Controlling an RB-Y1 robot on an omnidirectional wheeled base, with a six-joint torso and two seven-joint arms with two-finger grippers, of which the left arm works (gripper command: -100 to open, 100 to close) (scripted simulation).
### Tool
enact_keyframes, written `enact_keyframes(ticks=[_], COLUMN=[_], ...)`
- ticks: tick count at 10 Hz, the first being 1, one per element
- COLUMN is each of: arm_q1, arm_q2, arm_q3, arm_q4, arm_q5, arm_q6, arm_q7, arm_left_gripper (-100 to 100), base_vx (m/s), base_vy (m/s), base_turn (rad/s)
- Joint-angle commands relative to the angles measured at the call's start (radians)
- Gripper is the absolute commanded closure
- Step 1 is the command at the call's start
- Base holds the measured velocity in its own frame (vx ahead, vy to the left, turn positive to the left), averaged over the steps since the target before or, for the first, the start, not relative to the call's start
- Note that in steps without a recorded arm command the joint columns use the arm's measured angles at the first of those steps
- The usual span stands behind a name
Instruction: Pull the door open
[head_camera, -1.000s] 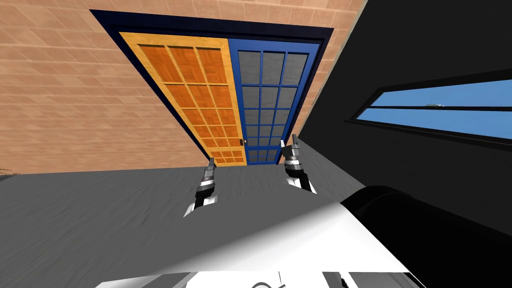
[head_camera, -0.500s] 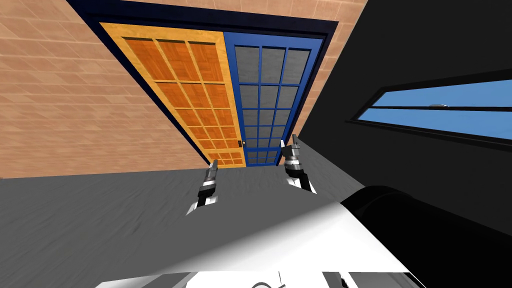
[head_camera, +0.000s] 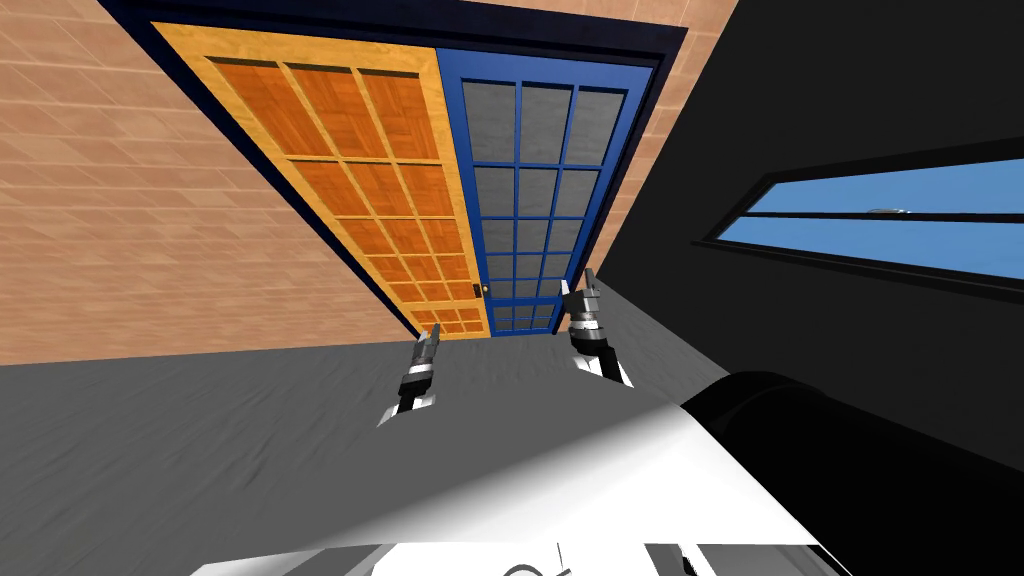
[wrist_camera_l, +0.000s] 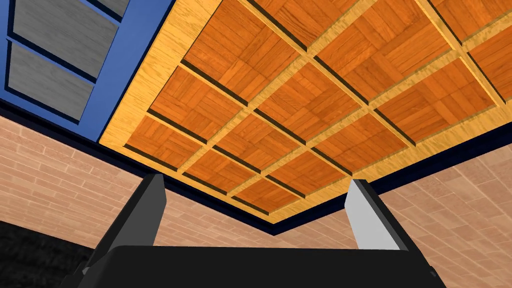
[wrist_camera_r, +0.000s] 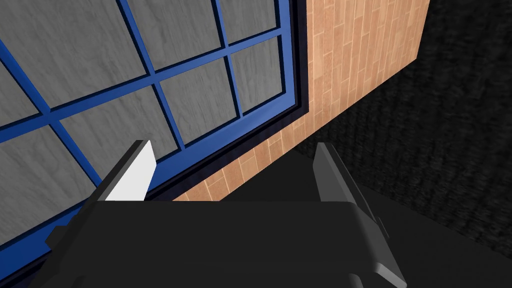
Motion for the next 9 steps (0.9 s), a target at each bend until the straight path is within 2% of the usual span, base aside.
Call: enact_keyframes(ticks=[1, 9], arm_q1=[-0.009, -0.073], arm_q2=[0.0, 0.011], arm_q3=[0.002, 0.024], arm_q4=[0.036, 0.232], arm_q5=[-0.012, -0.06], arm_q6=[-0.008, -0.048], arm_q7=[-0.042, -0.217], arm_left_gripper=[-100, -100], base_vx=[0.096, 0.107], base_vy=[-0.035, -0.033], base_turn=[-0.017, -0.016])
